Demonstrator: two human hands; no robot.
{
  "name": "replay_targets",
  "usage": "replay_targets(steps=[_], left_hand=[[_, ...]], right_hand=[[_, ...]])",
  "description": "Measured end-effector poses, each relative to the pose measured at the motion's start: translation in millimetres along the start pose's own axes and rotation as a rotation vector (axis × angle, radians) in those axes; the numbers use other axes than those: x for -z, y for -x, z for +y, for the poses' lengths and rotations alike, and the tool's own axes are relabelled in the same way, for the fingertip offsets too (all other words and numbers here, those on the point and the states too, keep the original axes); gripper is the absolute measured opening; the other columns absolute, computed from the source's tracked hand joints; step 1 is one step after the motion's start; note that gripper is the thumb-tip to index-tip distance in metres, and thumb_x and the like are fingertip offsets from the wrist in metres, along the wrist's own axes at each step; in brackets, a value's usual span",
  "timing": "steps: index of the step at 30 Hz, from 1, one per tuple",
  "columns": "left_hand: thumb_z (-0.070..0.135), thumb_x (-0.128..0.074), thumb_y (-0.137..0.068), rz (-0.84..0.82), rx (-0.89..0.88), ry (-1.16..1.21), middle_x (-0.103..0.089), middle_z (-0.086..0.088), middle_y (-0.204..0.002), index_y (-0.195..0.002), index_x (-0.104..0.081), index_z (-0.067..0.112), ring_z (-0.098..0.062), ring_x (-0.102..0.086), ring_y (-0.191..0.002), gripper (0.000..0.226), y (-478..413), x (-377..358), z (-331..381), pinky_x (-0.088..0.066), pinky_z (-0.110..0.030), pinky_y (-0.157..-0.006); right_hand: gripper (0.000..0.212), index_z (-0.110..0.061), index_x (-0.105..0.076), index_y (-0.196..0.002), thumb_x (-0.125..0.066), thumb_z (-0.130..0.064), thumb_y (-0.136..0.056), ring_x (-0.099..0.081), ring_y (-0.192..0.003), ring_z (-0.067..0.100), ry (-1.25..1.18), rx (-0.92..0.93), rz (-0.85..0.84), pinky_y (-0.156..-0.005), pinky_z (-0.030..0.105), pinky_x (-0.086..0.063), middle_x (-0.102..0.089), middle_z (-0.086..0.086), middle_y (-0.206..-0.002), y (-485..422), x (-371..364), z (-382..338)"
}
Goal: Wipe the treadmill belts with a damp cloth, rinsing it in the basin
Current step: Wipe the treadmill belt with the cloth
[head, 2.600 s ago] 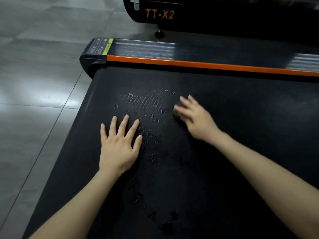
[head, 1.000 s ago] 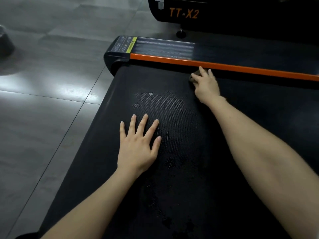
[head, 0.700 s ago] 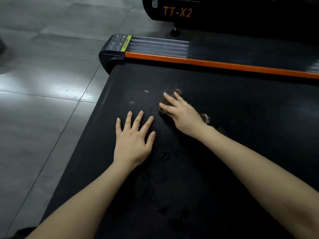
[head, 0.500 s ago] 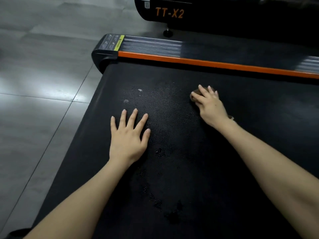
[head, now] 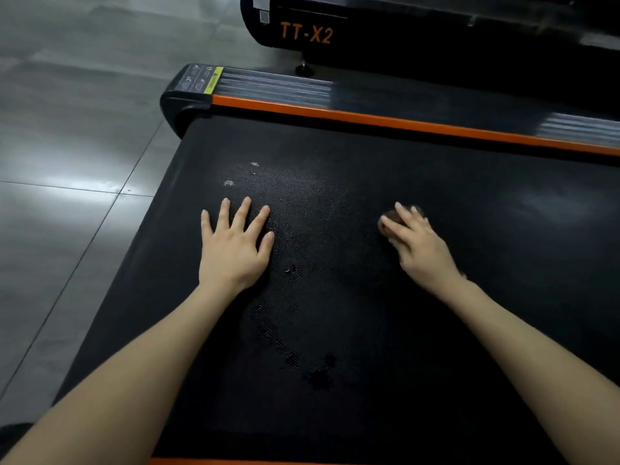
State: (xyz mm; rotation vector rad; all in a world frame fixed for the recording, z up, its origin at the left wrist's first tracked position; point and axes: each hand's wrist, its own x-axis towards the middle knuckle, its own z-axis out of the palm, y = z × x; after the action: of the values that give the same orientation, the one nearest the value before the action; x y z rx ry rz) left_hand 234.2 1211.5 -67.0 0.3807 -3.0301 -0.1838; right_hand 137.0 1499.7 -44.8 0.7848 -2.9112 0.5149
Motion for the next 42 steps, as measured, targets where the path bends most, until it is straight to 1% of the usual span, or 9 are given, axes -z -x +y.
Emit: replay_targets(steps=[3,7,11,18,24,28,31,38,42], left_hand=[[0.051,-0.021,-0.097,-0.005,0.001,0.009,-0.015,-0.001,-0.159,-0.149,-0.022,0.036,-0.029,-0.003,-0.146,0.054,-2,2,2,0.003,-0.054,-0.116],[0.051,-0.024,-0.097,-0.02,-0.004,0.017,-0.016,-0.001,-0.159,-0.149,-0.023,0.035,-0.029,-0.004,-0.146,0.054,-2,4,0,0.003,-0.053,-0.115],[0.042,-0.037,-0.099,-0.006,-0.033,0.184,-0.025,-0.002,-0.156,-0.148,-0.029,0.027,-0.027,-0.01,-0.146,0.052,-1,14,-9,0.0,-0.049,-0.117],[0.057,-0.014,-0.089,-0.015,-0.031,0.084,-0.024,-0.008,-0.156,-0.145,-0.036,0.031,-0.035,-0.011,-0.145,0.065,61,20,-39,0.0,-0.056,-0.113],[0.058,-0.009,-0.091,-0.06,-0.01,-0.012,-0.015,-0.001,-0.159,-0.147,-0.022,0.042,-0.033,-0.003,-0.146,0.06,87,16,-62,0.003,-0.062,-0.111],[0.055,-0.015,-0.097,-0.022,-0.027,0.017,-0.017,0.0,-0.159,-0.147,-0.023,0.042,-0.032,-0.005,-0.146,0.052,89,15,-63,0.003,-0.061,-0.112],[0.054,-0.017,-0.098,-0.037,-0.015,0.009,-0.013,0.001,-0.159,-0.148,-0.02,0.042,-0.031,-0.001,-0.146,0.051,90,15,-61,0.004,-0.06,-0.112],[0.057,-0.009,-0.095,-0.057,0.005,-0.029,-0.007,0.003,-0.16,-0.148,-0.012,0.045,-0.029,0.003,-0.146,0.054,88,15,-60,0.004,-0.059,-0.114],[0.064,0.002,-0.083,-0.027,0.002,-0.009,-0.013,0.004,-0.159,-0.146,-0.019,0.046,-0.028,-0.003,-0.147,0.069,88,15,-62,0.003,-0.056,-0.114]], right_hand=[[0.039,-0.019,-0.049,-0.136,-0.045,-0.017,-0.098,-0.016,-0.141,0.039,0.019,-0.135,0.052,-0.116,0.046,-0.016,-0.027,0.007,-0.153,0,-12,-25],[0.048,-0.01,-0.062,-0.122,-0.052,-0.003,-0.076,-0.037,-0.126,0.055,-0.011,0.205,0.023,-0.102,0.058,-0.031,-0.046,0.018,-0.14,42,-35,-87],[0.054,-0.017,-0.054,-0.132,-0.049,0.001,-0.081,-0.021,-0.139,0.039,-0.084,0.375,-0.189,-0.108,0.048,-0.022,-0.032,0.005,-0.15,104,-12,-82],[0.044,-0.022,-0.046,-0.138,-0.049,-0.01,-0.095,-0.01,-0.143,0.037,-0.056,-0.2,-0.002,-0.116,0.047,-0.013,-0.022,0.005,-0.154,121,19,-33],[0.048,-0.014,-0.055,-0.131,-0.052,-0.003,-0.084,-0.016,-0.14,0.042,-0.176,0.324,-0.165,-0.113,0.049,-0.01,-0.032,0.009,-0.15,127,-35,-148],[0.049,-0.022,-0.047,-0.137,-0.048,-0.005,-0.091,-0.001,-0.145,0.02,-0.188,0.51,-0.344,-0.117,0.032,-0.003,-0.017,-0.005,-0.154,150,-6,-108],[0.055,-0.03,-0.04,-0.14,-0.043,-0.008,-0.089,-0.004,-0.146,0.017,-0.133,0.479,-0.391,-0.115,0.042,-0.009,-0.019,-0.004,-0.154,159,21,-59],[0.043,-0.021,-0.046,-0.138,-0.049,-0.013,-0.096,-0.01,-0.144,0.03,-0.139,0.047,-0.068,-0.118,0.043,-0.005,-0.025,0.003,-0.154,48,-22,-98],[0.039,-0.013,-0.057,-0.129,-0.05,-0.015,-0.09,-0.025,-0.136,0.048,-0.089,0.295,-0.051,-0.114,0.053,-0.017,-0.037,0.015,-0.147,45,-56,-150]])
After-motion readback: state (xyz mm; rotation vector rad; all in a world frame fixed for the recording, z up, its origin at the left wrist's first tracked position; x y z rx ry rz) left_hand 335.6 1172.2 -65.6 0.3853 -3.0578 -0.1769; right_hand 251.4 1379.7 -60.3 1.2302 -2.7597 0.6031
